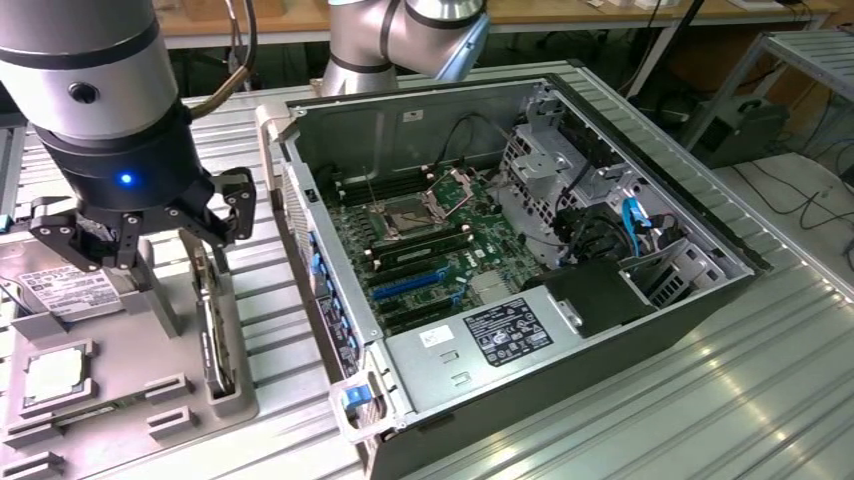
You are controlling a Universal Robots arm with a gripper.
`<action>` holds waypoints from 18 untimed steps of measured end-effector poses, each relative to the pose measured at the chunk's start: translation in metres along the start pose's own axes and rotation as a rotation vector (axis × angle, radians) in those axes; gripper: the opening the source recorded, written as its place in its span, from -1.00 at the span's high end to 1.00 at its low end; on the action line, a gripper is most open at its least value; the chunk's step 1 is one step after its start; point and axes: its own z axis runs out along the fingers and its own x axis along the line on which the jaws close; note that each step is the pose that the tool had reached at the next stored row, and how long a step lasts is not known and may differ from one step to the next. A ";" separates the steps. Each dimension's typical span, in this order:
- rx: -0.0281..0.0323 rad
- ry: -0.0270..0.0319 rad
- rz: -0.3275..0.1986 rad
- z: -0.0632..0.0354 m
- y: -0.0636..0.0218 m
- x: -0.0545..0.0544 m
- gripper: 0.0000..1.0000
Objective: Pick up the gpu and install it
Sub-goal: 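Pick up the gpu and move the gpu toward the slot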
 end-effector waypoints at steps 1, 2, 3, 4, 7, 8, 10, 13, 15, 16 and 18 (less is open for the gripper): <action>0.0001 0.0001 0.000 0.0018 -0.0001 0.000 -0.33; 0.0001 0.0002 0.000 0.0035 -0.0001 0.000 -0.33; 0.0001 0.0002 0.000 0.0054 -0.0002 0.000 -0.33; 0.0002 0.0010 -0.003 0.0072 -0.0004 0.000 -0.33; 0.0001 0.0031 -0.020 0.0126 -0.0009 0.000 -0.33; 0.0001 0.0036 -0.021 0.0144 -0.0010 0.000 -0.33; 0.0002 0.0043 -0.022 0.0169 -0.0023 0.000 -0.33; 0.0001 0.0049 -0.021 0.0221 -0.0032 0.000 -0.33; 0.0001 0.0051 -0.021 0.0257 -0.0033 0.000 -0.33; 0.0000 0.0052 -0.021 0.0276 -0.0034 0.000 -0.33; 0.0001 0.0056 -0.021 0.0311 -0.0036 0.000 -0.33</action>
